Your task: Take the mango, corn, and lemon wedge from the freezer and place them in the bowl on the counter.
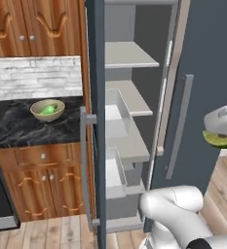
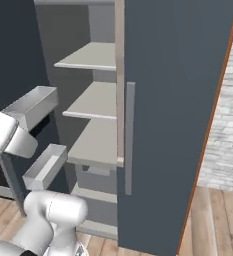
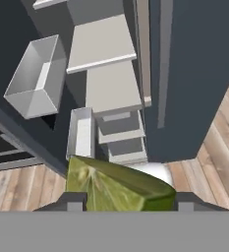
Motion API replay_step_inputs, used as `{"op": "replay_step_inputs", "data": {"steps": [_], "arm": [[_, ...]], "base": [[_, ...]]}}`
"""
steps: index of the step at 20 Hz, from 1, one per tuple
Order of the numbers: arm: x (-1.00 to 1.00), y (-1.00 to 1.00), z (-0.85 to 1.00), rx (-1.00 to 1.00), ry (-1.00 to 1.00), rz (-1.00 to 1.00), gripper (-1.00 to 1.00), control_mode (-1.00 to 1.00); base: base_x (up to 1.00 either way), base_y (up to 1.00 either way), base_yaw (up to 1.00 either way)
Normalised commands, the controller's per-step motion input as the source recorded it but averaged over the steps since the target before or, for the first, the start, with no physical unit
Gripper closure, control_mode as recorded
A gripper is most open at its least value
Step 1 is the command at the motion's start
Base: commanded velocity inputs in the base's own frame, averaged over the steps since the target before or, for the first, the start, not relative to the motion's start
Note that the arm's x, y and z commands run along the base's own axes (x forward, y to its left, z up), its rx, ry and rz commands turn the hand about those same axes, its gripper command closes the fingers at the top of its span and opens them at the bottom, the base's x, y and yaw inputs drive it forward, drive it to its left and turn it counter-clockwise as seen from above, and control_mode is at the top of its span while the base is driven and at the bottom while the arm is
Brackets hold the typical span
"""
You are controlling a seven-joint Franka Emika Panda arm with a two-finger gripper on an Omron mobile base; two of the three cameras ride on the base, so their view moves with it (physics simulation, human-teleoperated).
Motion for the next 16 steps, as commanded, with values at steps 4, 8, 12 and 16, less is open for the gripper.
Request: {"op": "replay_step_inputs", "data": {"steps": [4,8,12,16], "arm": [[0.0,0.0,0.0,0.0,0.0,0.0,1.0,1.0],[0.0,0.0,0.0,0.0,0.0,0.0,1.0,1.0],[0.0,0.0,0.0,0.0,0.0,0.0,1.0,1.0],[0.0,0.0,0.0,0.0,0.0,0.0,1.0,1.0]], "base": [[-0.65,0.95,0.0],[-0.31,1.0,0.0],[-0.04,1.0,0.0],[0.0,1.0,0.0]]}}
